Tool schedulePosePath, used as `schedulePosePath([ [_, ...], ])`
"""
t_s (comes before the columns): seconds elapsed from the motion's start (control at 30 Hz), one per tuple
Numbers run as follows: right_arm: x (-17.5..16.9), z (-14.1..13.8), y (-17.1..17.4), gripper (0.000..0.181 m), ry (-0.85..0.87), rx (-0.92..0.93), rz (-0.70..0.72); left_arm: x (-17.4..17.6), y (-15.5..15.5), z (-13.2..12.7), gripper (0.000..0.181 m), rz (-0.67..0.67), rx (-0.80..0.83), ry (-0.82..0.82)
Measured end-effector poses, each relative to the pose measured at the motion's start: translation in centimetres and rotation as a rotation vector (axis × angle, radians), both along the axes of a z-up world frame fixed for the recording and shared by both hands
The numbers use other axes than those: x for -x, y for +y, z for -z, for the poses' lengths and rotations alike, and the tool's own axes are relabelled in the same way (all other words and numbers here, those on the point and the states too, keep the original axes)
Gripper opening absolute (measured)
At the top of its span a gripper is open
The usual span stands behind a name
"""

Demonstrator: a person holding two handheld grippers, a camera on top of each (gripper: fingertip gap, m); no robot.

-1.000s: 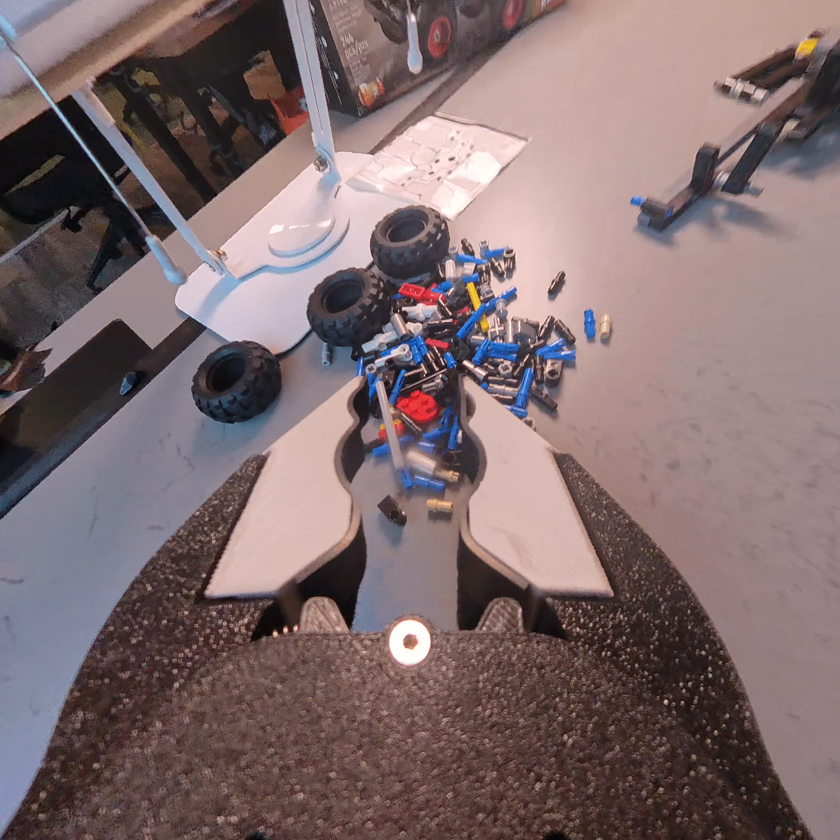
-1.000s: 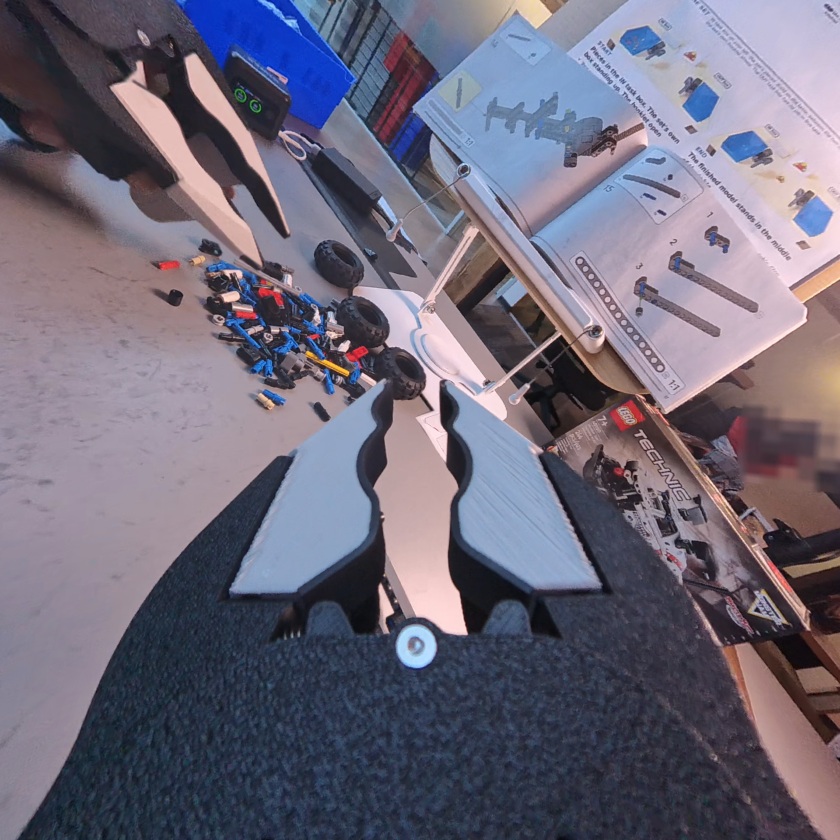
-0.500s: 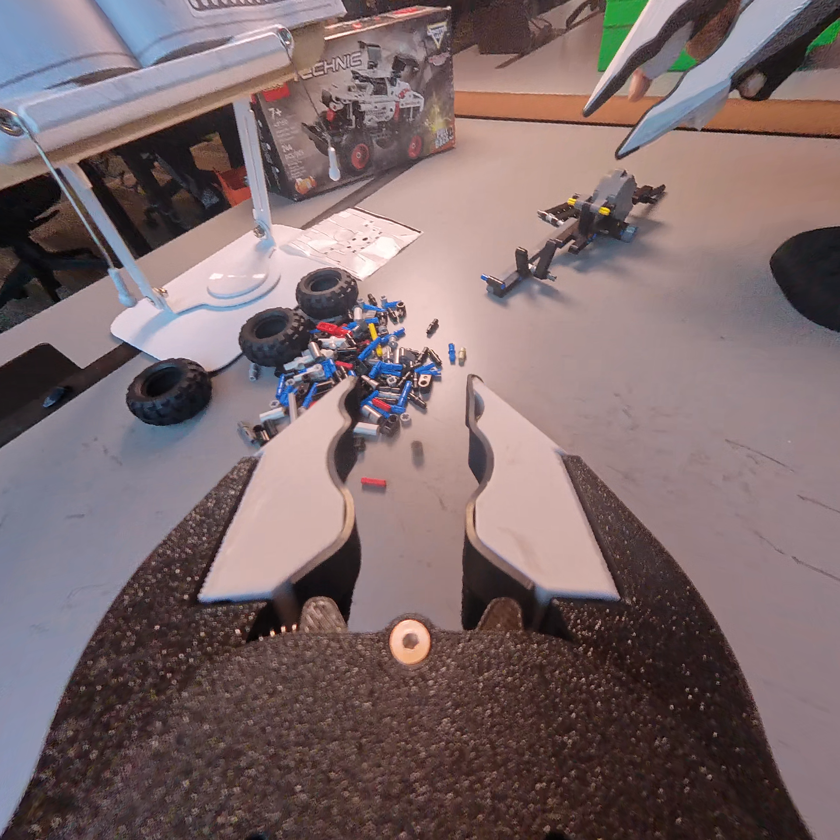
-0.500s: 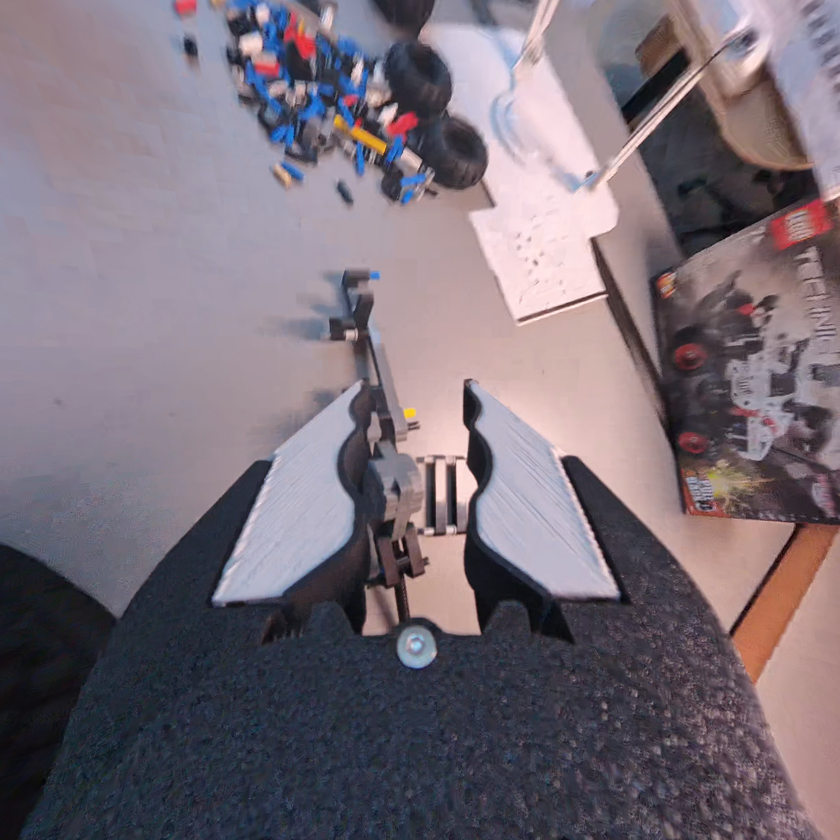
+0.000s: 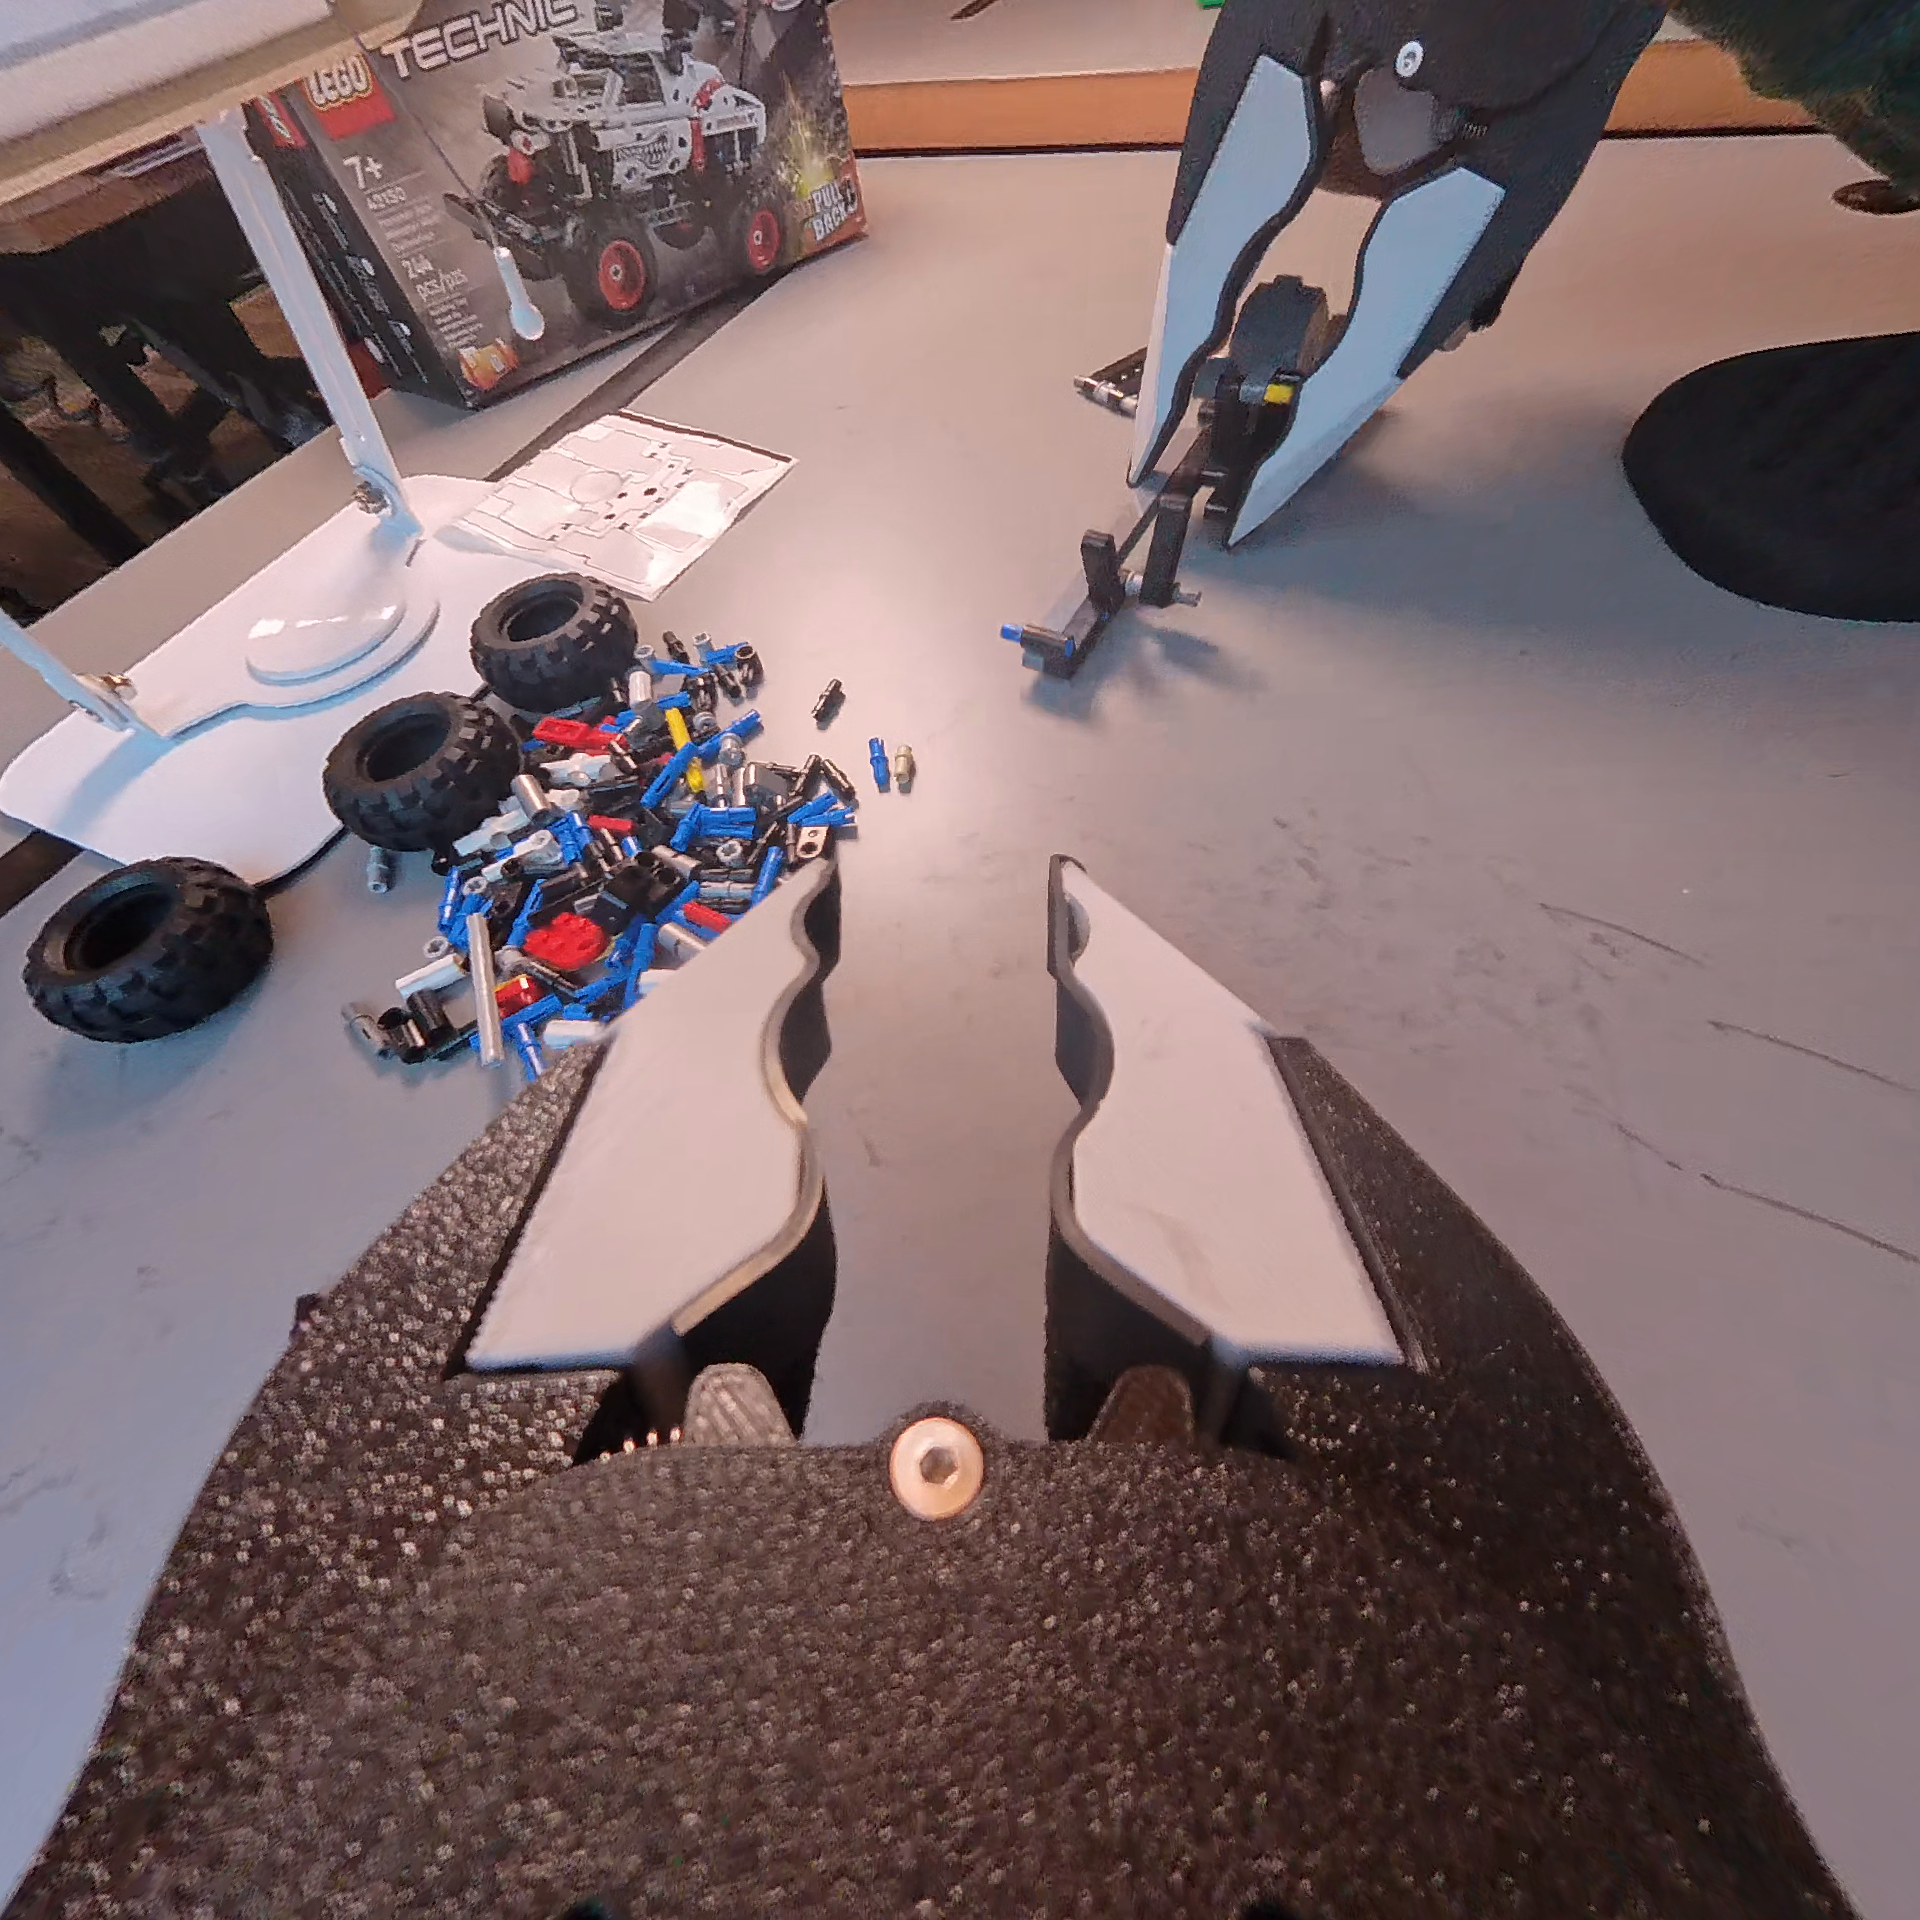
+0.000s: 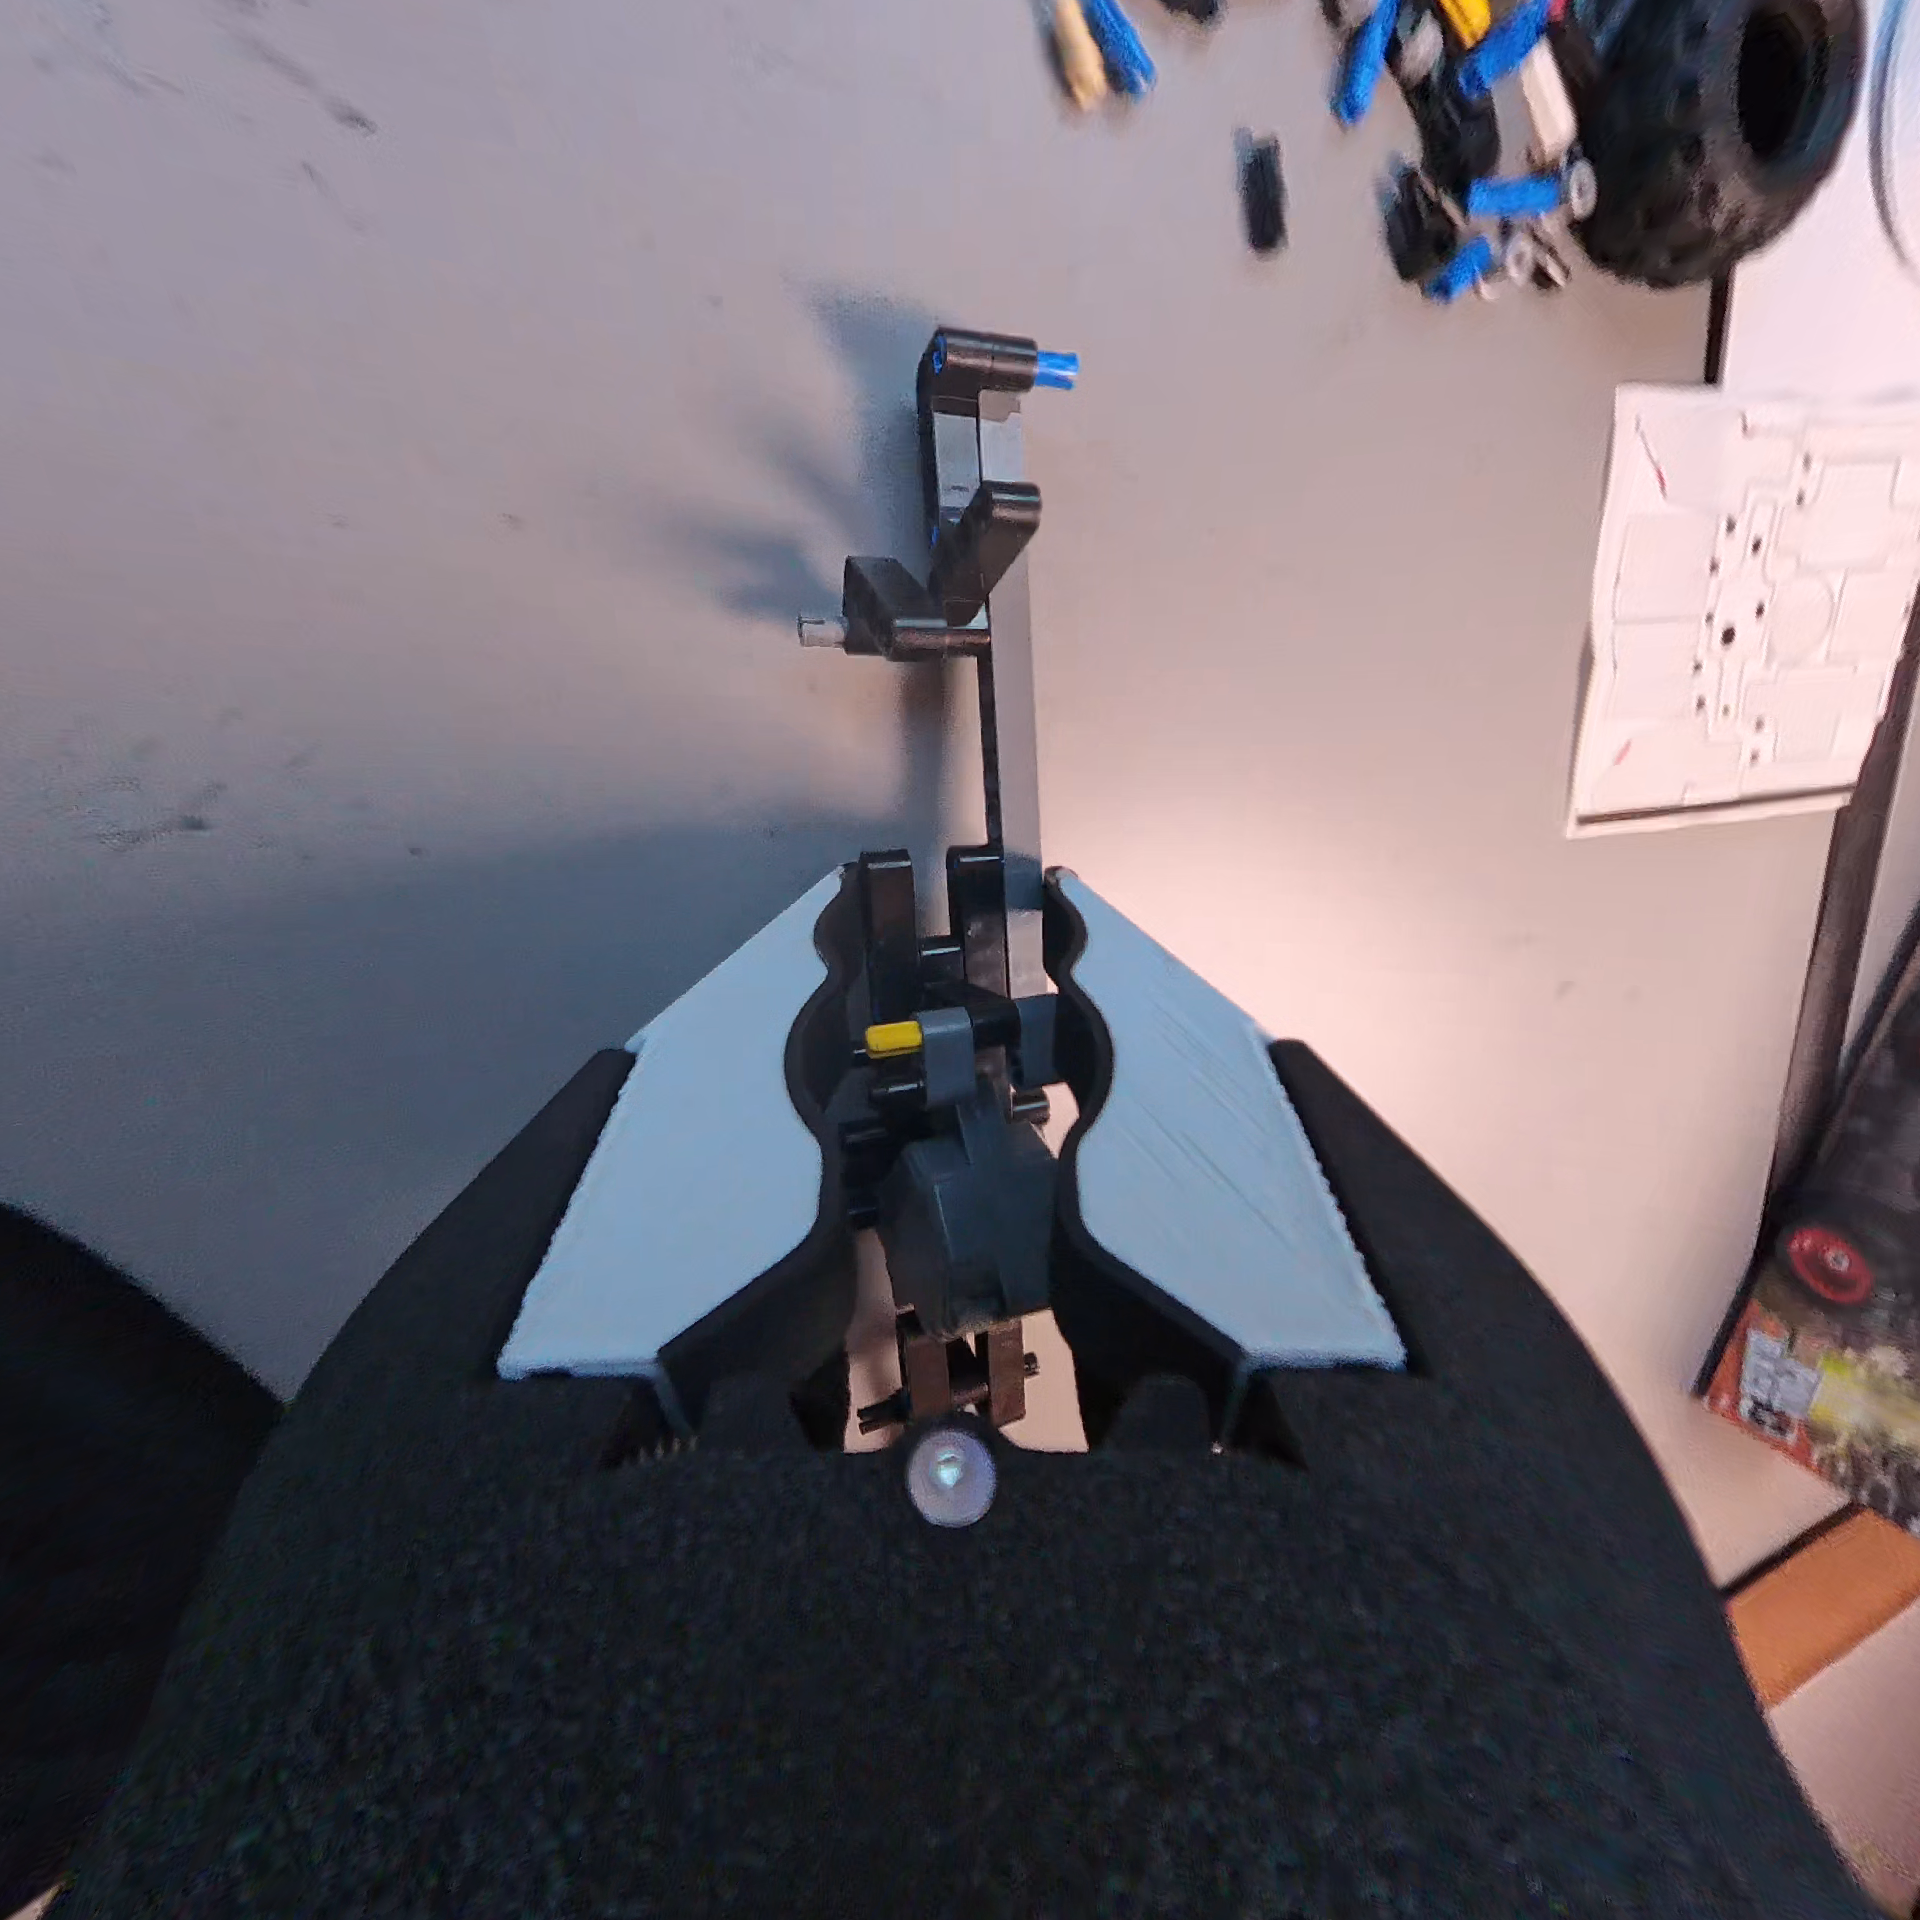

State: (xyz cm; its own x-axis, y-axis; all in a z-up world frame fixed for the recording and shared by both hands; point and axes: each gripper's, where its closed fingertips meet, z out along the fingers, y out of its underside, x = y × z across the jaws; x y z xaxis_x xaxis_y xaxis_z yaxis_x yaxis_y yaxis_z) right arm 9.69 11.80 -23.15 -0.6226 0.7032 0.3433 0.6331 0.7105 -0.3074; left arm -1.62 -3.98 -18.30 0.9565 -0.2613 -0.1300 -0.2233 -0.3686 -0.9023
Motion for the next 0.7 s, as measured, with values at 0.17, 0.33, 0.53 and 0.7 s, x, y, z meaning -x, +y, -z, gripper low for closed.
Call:
schedulePosePath([
  [0.17, 0.0, -0.8, -7.6, 0.034, 0.032, 0.004, -0.256, -3.7, -0.3, 0.3, 0.047, 0.154, 0.042, -0.079],
  [0.33, 0.3, -1.2, -14.0, 0.033, 0.075, -0.006, -0.470, -9.0, -1.9, 1.6, 0.053, 0.383, 0.138, -0.064],
  [0.53, 1.8, -0.6, -15.1, 0.042, 0.142, -0.113, -0.532, -11.1, -4.2, 3.9, 0.035, 0.519, 0.293, -0.056],
  [0.7, 1.4, -3.7, -15.4, 0.054, 0.234, 0.105, -0.430, -11.5, -4.5, 5.0, 0.021, 0.527, 0.318, 0.041],
])
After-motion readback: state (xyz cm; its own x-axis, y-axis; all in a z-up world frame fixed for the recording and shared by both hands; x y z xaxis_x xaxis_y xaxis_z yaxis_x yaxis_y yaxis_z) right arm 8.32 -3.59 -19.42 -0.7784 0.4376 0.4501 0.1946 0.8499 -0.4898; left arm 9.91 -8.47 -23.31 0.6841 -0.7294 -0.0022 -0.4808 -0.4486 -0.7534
